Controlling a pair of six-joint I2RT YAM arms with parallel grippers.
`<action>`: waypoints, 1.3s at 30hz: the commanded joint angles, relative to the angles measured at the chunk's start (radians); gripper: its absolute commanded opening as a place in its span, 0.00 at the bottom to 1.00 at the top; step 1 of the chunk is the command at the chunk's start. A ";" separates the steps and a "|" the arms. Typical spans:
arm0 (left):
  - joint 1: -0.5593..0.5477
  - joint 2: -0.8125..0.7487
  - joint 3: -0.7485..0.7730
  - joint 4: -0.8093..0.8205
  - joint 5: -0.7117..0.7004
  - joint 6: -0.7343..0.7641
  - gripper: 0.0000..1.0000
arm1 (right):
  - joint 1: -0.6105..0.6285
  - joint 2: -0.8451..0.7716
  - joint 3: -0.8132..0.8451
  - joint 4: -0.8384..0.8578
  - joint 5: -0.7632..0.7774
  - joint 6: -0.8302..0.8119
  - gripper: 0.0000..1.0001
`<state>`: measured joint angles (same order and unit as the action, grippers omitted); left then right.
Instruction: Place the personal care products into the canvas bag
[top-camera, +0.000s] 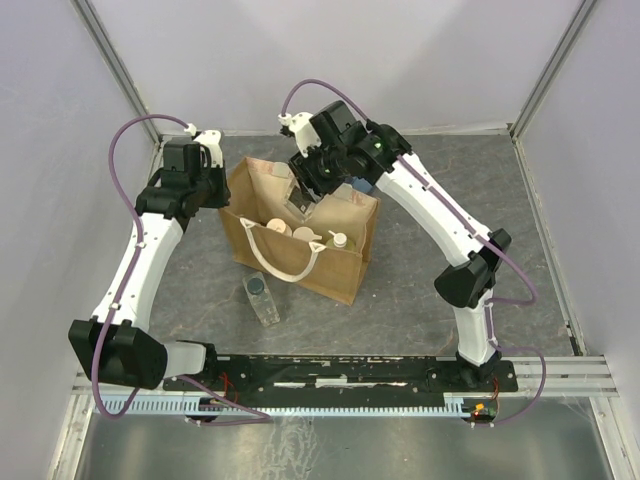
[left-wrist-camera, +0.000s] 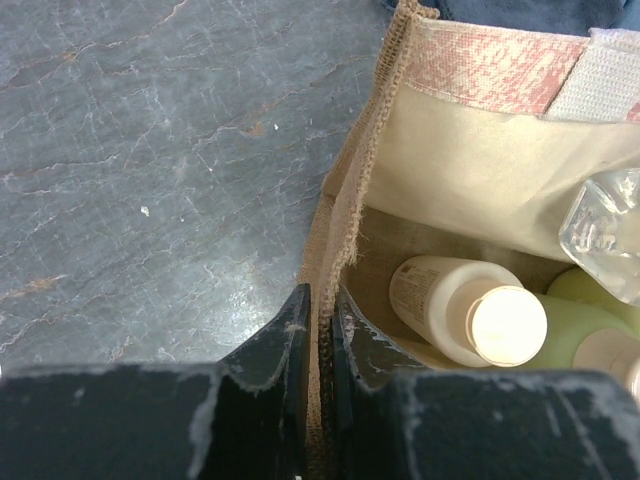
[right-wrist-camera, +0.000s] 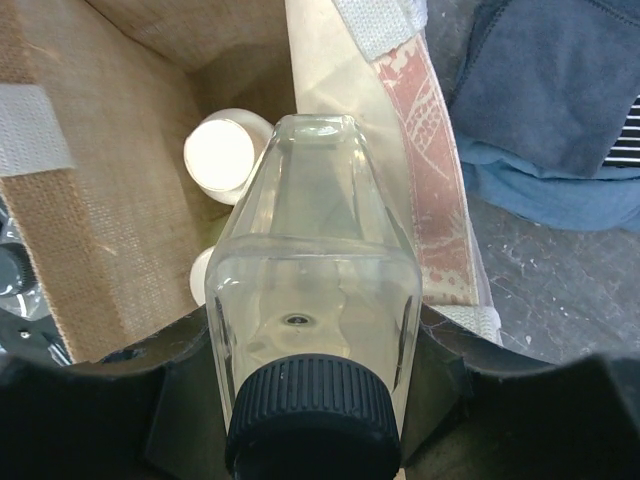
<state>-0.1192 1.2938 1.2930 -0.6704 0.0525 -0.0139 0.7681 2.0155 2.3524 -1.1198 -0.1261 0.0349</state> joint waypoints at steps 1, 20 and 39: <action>0.002 0.007 0.049 0.035 -0.024 0.069 0.18 | 0.000 -0.029 0.005 0.087 0.064 -0.068 0.01; 0.002 0.036 0.078 0.035 -0.024 0.067 0.18 | 0.078 0.071 -0.067 0.040 0.061 -0.130 0.01; 0.001 0.017 0.068 0.035 -0.019 0.052 0.18 | 0.117 0.203 -0.027 -0.052 0.154 -0.099 0.31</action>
<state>-0.1200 1.3277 1.3231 -0.6781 0.0521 0.0135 0.8646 2.2532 2.2623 -1.1938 0.0059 -0.0902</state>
